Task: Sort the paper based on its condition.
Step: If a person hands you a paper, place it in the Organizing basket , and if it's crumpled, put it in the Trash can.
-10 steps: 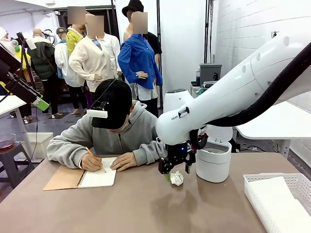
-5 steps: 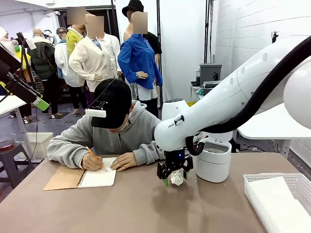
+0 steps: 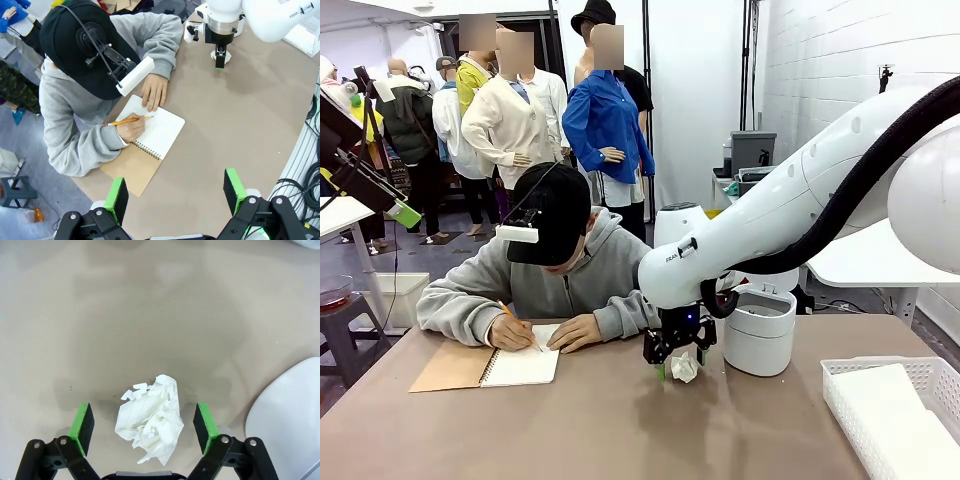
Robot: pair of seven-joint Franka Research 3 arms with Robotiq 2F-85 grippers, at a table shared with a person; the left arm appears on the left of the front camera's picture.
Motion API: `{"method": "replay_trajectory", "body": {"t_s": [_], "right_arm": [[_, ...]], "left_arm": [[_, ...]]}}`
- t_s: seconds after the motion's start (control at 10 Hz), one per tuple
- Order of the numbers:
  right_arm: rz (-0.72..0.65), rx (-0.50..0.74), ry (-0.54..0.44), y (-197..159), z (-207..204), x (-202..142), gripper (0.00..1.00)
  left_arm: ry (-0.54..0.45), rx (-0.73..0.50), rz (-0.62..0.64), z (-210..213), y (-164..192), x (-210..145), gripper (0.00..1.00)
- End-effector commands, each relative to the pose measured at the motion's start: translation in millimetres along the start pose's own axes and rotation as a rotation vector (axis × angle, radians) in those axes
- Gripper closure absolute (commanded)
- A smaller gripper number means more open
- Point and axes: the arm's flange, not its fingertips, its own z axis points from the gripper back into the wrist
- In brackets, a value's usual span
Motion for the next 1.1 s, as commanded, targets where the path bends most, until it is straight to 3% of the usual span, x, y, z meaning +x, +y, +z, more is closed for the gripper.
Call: {"method": "replay_trajectory", "body": {"t_s": [0.0,0.5,1.0], "right_arm": [[0.002,0.0,0.004,1.3,-0.6,-3.1,0.0],[-0.042,-0.008,-0.012,-3.0,3.4,-1.0,0.99],[-0.044,-0.022,-0.001,-4.5,67.5,-29.8,0.99]], "left_arm": [[0.001,0.001,0.0,0.1,0.1,0.1,0.0],[0.001,0.001,0.0,0.1,0.1,0.1,0.0],[0.001,0.001,0.0,0.1,0.1,0.1,0.0]]}}
